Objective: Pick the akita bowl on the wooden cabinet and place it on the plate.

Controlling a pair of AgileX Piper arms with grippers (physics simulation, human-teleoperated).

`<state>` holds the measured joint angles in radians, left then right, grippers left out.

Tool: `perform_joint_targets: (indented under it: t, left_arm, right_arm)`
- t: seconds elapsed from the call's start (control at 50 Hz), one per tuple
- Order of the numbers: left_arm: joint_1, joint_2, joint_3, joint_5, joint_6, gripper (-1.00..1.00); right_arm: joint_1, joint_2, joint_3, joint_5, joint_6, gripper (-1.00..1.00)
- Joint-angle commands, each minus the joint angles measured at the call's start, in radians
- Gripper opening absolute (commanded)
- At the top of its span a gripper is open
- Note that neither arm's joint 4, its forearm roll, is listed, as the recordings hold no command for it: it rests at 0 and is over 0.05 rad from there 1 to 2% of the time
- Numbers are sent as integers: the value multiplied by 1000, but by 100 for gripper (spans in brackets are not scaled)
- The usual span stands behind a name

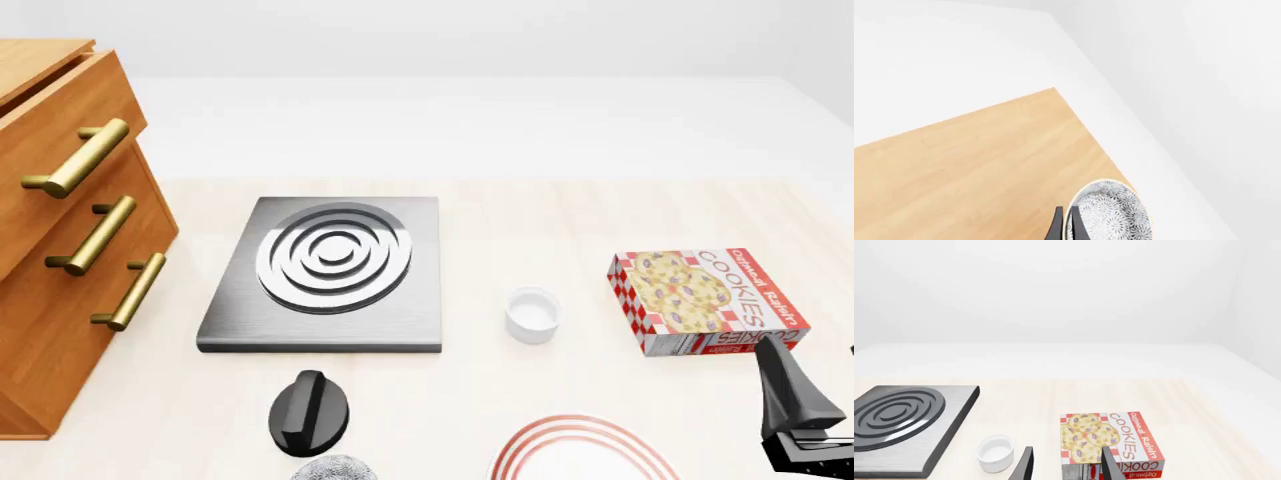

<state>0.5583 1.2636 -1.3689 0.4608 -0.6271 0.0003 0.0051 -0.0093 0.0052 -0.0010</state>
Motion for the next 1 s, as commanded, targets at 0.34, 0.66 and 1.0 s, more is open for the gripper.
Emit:
perform_joint_targets:
  t: [0.34, 0.66, 1.0]
  left_arm:
    - [-147, -113, -80, 127, -58, -100]
    - [-230, -145, -124, 173, -65, -100]
    - [-367, -182, -113, 198, -57, -100]
  right_arm:
    - [0, 0, 0, 0, 0, 100]
    - [0, 0, 0, 0, 0, 100]
    - [0, 0, 0, 0, 0, 100]
